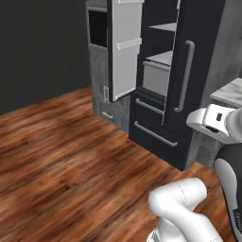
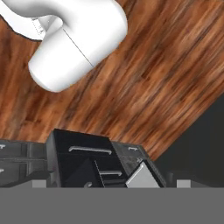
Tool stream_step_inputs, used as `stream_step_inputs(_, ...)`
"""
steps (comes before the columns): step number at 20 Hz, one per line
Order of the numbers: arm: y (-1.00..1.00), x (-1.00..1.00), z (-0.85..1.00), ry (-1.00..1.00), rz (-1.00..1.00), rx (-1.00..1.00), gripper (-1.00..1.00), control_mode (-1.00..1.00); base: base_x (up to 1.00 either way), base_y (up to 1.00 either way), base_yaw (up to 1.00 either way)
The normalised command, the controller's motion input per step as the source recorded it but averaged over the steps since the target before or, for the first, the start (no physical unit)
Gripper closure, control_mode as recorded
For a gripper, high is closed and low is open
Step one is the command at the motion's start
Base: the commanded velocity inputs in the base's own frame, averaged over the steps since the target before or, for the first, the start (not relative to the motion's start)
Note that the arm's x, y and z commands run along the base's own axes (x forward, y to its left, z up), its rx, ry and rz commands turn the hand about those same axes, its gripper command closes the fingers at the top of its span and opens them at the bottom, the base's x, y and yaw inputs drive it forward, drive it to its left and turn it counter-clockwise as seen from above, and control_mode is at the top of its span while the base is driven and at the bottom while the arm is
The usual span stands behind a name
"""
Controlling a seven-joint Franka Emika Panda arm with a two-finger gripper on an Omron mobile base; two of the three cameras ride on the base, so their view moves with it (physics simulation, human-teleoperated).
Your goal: Retrieve the bottle and the shaker from the cabinet and place them next to the mixing bowl on the counter. Then add garlic from the fridge to the mixing bowl.
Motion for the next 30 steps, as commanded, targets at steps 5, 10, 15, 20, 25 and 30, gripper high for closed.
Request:
stream_step_inputs(5,0.00,0.00,0.00,0.00,0.00,0.00,-1.00,1.00,0.43,0.58,-0.29)
stream_step_inputs(10,0.00,0.00,0.00,0.00,0.00,0.00,-1.00,1.00,0.40,0.59,-0.29)
stream_step_inputs(15,0.00,0.00,0.00,0.00,0.00,0.00,-1.00,1.00,0.36,0.57,-0.28)
stream_step_inputs(20,0.00,0.00,0.00,0.00,0.00,0.00,-1.00,1.00,0.34,0.60,-0.28)
stream_step_inputs(25,0.00,0.00,0.00,0.00,0.00,0.00,-1.00,1.00,0.33,0.58,-0.28)
stream_step_inputs(30,0.00,0.00,0.00,0.00,0.00,0.00,-1.00,1.00,0.34,0.55,-0.28)
